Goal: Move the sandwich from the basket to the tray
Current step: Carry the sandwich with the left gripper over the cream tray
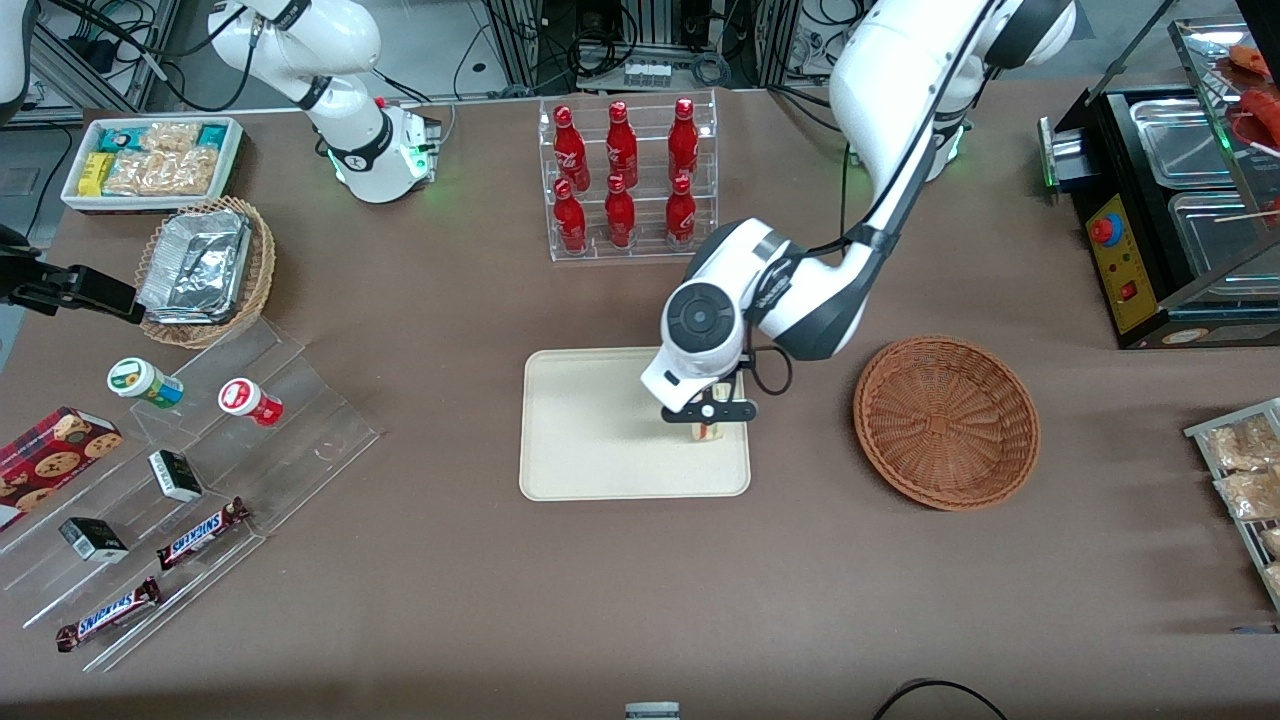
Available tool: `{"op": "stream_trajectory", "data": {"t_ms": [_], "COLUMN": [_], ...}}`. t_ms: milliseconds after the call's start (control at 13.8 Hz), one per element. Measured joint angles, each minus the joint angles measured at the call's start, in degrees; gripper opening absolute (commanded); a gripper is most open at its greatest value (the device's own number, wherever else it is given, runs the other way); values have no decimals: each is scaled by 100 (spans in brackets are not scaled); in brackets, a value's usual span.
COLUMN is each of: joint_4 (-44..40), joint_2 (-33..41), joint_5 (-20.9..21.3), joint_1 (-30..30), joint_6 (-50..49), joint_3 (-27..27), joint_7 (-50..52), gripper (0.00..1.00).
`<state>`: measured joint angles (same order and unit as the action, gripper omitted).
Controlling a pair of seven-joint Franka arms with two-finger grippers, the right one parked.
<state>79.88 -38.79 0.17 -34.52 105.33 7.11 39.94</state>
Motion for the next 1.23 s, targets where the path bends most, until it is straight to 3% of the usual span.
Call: {"op": "stream_trajectory", "data": {"t_ms": [653, 1161, 1234], "joint_4": [-1000, -1133, -1133], "joint_2": [-895, -1138, -1155], "joint_5": [17, 179, 201], "joint_1": [-89, -255, -257], "joint_6": [-27, 73, 93], "joint_3": [-17, -31, -33], "joint_7": [114, 136, 136], "gripper": [0, 0, 4]}}
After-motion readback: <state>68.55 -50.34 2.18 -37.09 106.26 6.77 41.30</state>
